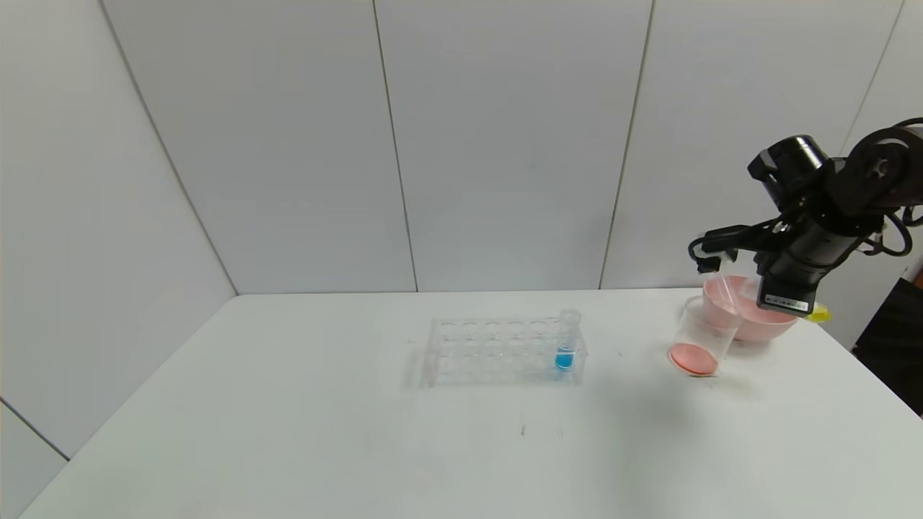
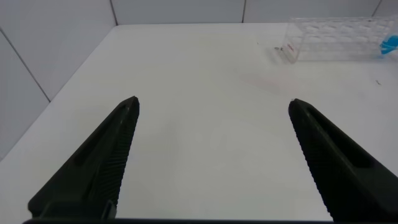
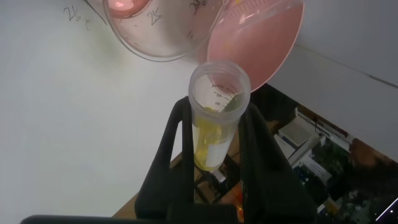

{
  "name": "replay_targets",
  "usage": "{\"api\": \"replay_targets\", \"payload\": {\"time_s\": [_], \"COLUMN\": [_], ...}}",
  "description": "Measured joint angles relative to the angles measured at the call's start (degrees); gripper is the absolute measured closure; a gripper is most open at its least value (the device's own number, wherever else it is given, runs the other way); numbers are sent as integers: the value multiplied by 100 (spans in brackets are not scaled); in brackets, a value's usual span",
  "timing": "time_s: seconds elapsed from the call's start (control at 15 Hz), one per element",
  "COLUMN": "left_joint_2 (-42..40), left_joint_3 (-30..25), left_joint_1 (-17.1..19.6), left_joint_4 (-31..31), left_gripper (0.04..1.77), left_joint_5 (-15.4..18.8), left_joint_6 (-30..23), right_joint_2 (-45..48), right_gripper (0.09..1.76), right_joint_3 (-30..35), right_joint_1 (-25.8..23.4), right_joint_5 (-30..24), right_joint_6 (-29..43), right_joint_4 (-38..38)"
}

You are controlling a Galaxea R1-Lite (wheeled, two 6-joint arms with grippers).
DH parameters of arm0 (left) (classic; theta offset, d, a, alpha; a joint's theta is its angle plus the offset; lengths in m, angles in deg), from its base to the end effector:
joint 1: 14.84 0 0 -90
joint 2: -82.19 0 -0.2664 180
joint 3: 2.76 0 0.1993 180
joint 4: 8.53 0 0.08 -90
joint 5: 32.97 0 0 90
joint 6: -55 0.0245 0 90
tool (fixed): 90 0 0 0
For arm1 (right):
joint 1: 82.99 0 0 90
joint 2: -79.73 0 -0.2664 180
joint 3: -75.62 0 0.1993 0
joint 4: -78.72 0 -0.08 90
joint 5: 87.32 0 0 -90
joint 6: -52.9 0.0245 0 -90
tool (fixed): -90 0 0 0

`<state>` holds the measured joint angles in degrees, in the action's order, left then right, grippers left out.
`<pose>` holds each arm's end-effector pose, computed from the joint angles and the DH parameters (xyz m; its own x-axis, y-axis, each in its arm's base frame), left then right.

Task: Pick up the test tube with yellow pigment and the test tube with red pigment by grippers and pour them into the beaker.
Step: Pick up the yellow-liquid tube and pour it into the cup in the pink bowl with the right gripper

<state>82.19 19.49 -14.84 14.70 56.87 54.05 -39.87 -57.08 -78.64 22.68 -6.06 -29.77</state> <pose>0.0225 0.0001 0.0737 0.9998 0.0028 -0.0171 -0.0031 0.9999 -0.0165 0.3792 0.0204 0.1890 0.5168 -0.3037 -0.8004 -0.6724 0.4348 -0.5991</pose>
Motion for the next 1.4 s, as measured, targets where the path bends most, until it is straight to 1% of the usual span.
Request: {"api": "replay_targets", "payload": {"time_s": [0.13,0.53,1.4], "left_joint_2": [0,0,0], "left_joint_3": [0,0,0], "left_joint_1": [0,0,0], "left_joint_4": [-2,0,0], "left_gripper": [9,9,9], "left_joint_5": [0,0,0], "left_joint_6": [0,0,0], "right_joint_2": [-127,-363,-444], "right_gripper": [137,137,137], "right_joint_3": [-165,-284,-293], "right_joint_1": [61,140,217], "right_joint_5": [73,391,411], "right_joint_6": [-5,-13,-33], "right_joint_4": [61,57,93]}}
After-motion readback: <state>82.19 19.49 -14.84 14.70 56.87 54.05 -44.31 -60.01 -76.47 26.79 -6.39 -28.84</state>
